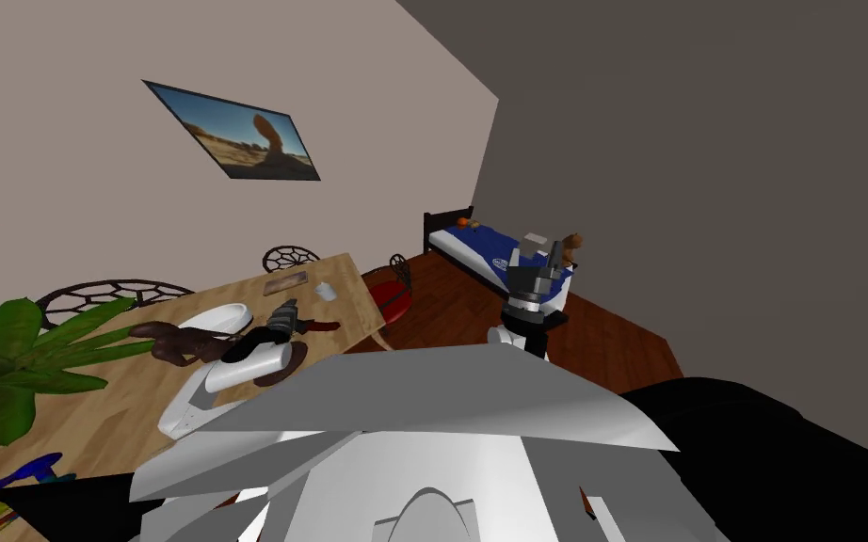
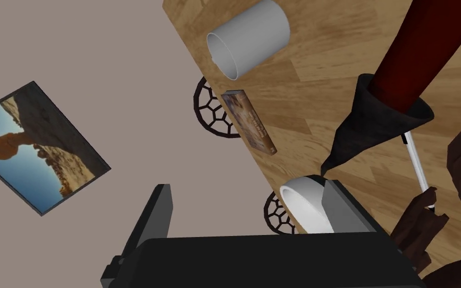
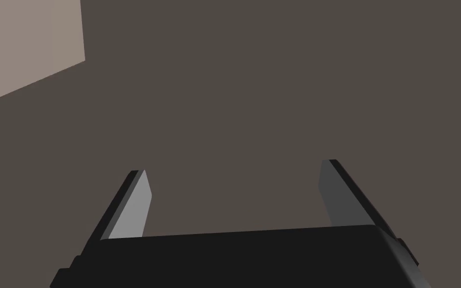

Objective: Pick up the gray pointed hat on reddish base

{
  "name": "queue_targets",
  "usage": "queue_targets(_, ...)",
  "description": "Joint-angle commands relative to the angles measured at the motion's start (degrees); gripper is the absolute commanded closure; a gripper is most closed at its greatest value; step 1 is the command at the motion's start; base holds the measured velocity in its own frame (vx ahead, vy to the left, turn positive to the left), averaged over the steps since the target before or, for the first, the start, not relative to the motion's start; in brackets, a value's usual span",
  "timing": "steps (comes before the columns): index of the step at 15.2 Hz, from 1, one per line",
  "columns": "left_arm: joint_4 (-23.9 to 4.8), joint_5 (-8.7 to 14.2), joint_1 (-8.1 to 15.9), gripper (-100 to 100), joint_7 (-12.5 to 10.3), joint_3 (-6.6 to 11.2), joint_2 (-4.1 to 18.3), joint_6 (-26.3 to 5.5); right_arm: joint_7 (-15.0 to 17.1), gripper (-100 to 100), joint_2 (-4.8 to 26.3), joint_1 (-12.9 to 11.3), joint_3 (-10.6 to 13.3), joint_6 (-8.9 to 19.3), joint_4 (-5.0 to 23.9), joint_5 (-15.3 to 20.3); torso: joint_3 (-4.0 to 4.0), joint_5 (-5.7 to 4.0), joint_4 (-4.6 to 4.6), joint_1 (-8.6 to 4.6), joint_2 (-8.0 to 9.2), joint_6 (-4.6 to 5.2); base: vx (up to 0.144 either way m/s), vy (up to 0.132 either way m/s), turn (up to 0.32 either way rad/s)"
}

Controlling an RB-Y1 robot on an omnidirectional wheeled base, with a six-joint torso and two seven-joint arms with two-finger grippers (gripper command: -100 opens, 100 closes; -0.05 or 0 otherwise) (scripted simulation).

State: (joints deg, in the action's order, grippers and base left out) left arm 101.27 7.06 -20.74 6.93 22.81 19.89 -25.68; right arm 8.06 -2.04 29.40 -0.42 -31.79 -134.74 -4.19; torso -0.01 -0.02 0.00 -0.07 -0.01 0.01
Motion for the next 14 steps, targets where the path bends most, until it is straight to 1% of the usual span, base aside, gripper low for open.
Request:
queue_targets(1,-2.82,1.27,-0.06,-100,0.24,2.43,0.71,-2.86,0.0,0,0.0,0.0,0.0,0.0,0.0,0.0,0.0,0.0,0.0,0.0,0.0,0.0,0.033,-0.023,-0.262)
queue_targets(2,-2.82,1.27,-0.06,-100,0.24,2.43,0.71,-4.18,0.0,0,0.0,0.0,0.0,0.0,0.0,0.0,0.0,0.0,0.0,-0.01,-0.01,0.01,0.031,-0.017,-0.189)
queue_targets(3,-2.82,1.27,-0.06,-100,0.24,2.43,0.71,-4.2,0.0,0,0.0,0.0,0.0,0.0,0.0,0.0,-0.01,0.01,0.0,0.0,-0.02,0.01,0.019,-0.01,-0.062)
queue_targets(4,-4.72,1.96,0.2,-100,0.45,4.21,1.07,-6.43,0.0,0,0.0,0.01,0.0,0.0,0.0,0.0,0.0,0.01,0.0,0.02,0.0,-0.02,0.024,-0.016,-0.195)
queue_targets(5,-4.83,1.96,0.2,-100,0.45,4.21,1.07,-7.17,0.0,0,0.0,0.0,0.0,0.0,0.0,0.0,0.0,0.01,0.0,0.02,-0.01,0.02,0.025,-0.014,-0.214)
queue_targets(6,-6.59,2.63,0.44,-100,0.66,5.98,1.43,-8.56,0.0,0,0.0,0.0,0.0,0.0,0.0,0.0,0.0,0.01,0.0,0.02,0.0,0.0,0.032,-0.015,-0.266)
queue_targets(7,-6.83,2.63,0.44,-100,0.66,5.98,1.43,-9.84,0.0,0,0.0,0.0,0.0,0.0,0.0,0.0,-0.01,0.0,0.0,0.03,-0.02,0.02,0.035,-0.01,-0.214)
queue_targets(8,-6.83,2.63,0.44,-100,0.66,5.98,1.43,-10.1,0.0,0,0.0,0.0,0.0,0.0,0.0,0.0,-0.02,0.01,-0.01,0.03,-0.03,0.0,0.024,-0.003,-0.055)
queue_targets(9,-8.8,3.28,0.68,-100,0.88,7.73,1.78,-11.99,0.0,0,0.0,0.01,-0.01,0.0,0.0,0.0,-0.01,0.01,0.0,0.04,-0.02,-0.02,0.027,-0.009,-0.172)
queue_targets(10,-8.8,3.28,0.68,-100,0.88,7.73,1.78,-12.82,0.0,0,0.0,0.0,0.0,0.0,0.0,0.0,-0.02,0.02,0.0,0.05,-0.03,0.02,0.03,-0.007,-0.206)
queue_targets(11,-8.8,3.28,0.68,-100,0.88,7.73,1.78,-12.97,0.0,0,0.0,0.0,0.0,0.0,0.0,0.0,-0.02,0.02,0.0,0.05,-0.03,0.01,0.021,-0.001,-0.075)
queue_targets(12,-10.73,3.9,0.9,-100,1.09,9.45,2.13,-14.81,0.0,0,0.0,0.01,-0.01,0.0,0.0,0.0,-0.01,0.02,0.0,0.05,-0.01,-0.02,0.025,-0.006,-0.149)
queue_targets(13,-10.73,3.9,0.9,-100,1.09,9.45,2.13,-15.78,0.0,0,0.0,0.0,0.0,0.0,0.0,0.0,-0.01,0.01,0.0,0.05,-0.01,0.01,0.026,-0.004,-0.187)
queue_targets(14,-12.63,4.49,1.11,-100,1.29,11.14,2.48,-17.11,0.0,0,0.0,0.0,0.0,0.0,0.0,0.0,0.0,0.01,0.0,0.04,-0.01,0.0,0.032,-0.006,-0.219)
